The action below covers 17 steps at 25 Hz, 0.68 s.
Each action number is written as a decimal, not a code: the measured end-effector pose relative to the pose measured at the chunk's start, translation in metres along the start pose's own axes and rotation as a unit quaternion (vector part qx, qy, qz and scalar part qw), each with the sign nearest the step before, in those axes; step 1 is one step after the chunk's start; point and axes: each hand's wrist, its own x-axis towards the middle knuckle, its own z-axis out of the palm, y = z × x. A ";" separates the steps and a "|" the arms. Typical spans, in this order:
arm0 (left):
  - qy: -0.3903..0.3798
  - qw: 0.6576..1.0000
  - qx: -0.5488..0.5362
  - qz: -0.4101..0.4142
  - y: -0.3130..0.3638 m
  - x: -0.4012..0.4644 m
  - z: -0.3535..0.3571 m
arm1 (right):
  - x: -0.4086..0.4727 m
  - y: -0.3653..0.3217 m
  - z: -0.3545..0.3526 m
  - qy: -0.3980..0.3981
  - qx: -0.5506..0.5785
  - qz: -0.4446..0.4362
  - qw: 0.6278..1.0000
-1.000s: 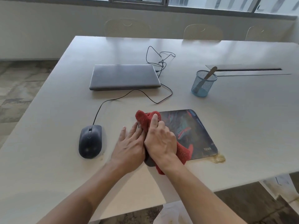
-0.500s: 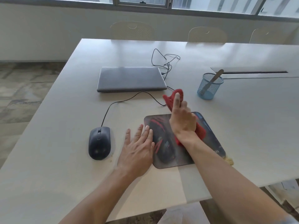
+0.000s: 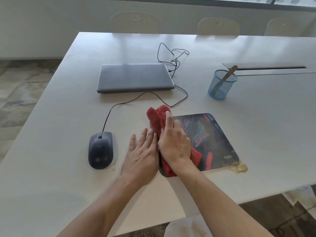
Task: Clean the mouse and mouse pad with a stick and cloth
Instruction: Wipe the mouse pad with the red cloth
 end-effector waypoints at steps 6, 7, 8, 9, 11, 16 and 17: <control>-0.014 1.000 0.008 -0.012 0.000 0.000 -0.001 | 0.042 0.036 -0.005 0.035 -0.067 0.061 0.995; -0.014 1.000 0.003 -0.013 0.001 -0.001 -0.002 | 0.048 0.045 -0.012 0.034 -0.084 0.071 0.993; -0.011 1.000 -0.005 -0.013 0.001 -0.002 -0.002 | 0.052 0.052 -0.020 0.034 -0.090 0.081 0.992; -0.007 1.000 -0.014 -0.013 0.001 -0.002 -0.003 | 0.054 0.055 -0.027 0.038 -0.080 0.089 0.992; 0.004 0.999 -0.030 -0.014 0.001 -0.001 -0.004 | 0.046 0.045 -0.034 0.068 -0.030 0.083 0.994; -0.018 1.000 -0.008 0.009 -0.001 -0.002 -0.005 | -0.018 -0.007 -0.008 -0.015 0.005 -0.020 1.000; -0.020 1.000 -0.006 0.011 -0.002 -0.002 -0.005 | -0.023 -0.007 -0.003 -0.020 -0.014 -0.033 0.999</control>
